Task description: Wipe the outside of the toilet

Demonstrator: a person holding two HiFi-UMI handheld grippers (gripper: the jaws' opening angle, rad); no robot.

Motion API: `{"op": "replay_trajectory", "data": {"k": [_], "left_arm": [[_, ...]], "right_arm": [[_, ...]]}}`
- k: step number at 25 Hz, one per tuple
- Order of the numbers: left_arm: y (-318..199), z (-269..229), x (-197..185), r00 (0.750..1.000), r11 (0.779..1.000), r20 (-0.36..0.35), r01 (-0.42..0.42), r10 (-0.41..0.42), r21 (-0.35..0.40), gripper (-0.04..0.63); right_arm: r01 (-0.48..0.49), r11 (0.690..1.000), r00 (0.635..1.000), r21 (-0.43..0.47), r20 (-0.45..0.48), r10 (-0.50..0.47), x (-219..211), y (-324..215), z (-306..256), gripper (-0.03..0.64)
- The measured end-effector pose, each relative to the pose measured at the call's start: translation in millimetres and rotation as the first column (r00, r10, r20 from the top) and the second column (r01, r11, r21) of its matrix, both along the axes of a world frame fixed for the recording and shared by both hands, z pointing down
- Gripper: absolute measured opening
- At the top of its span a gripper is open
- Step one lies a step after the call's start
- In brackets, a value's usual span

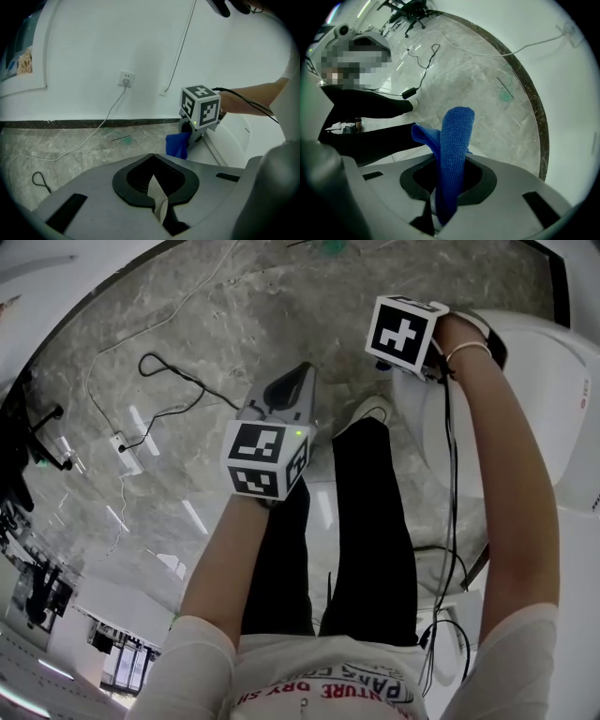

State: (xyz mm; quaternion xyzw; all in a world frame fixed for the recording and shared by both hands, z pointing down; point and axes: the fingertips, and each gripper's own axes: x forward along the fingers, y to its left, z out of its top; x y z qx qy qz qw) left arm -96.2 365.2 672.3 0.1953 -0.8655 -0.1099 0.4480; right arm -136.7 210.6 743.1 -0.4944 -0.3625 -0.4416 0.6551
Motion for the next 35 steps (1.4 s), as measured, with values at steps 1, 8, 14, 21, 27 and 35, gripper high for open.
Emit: {"op": "replay_trajectory", "data": {"k": [1,8,14,21,27,35], "left_arm": [[4.6,3.1,6.1,1.000,1.000,-0.012,-0.007,0.007,-0.002,0.006],[40.4,23.9,54.4,0.994,0.999,-0.101,-0.042,0.039,-0.031,0.006],[62.9,24.5,78.9,0.993,0.998,-0.112,-0.050,0.045,-0.037,0.006],[60.5,13.4,104.2,0.990,0.994,-0.094,-0.107,0.104,-0.025,0.006],[66.5,-3.0,131.4,0.985,0.988,-0.092,-0.150,0.146,-0.045,0.006],[37.5,-88.2,100.4,0.979,0.977,0.007,-0.203,0.204,-0.070,0.006]], "right_arm": [[0.022,1.000,1.000,0.015,0.004,-0.022,5.4,1.2,-0.1,0.075],[0.164,0.979,0.986,0.117,-0.025,-0.162,47.2,12.5,5.8,0.075],[0.222,0.970,0.975,0.101,-0.029,-0.220,82.0,25.9,7.3,0.075],[0.220,0.959,0.972,0.180,0.037,-0.230,125.3,25.5,3.1,0.075],[0.135,0.979,0.978,0.151,0.141,-0.156,159.3,31.9,-9.4,0.075],[-0.305,0.899,0.841,-0.314,0.353,0.409,121.9,55.4,-132.2,0.075]]}}
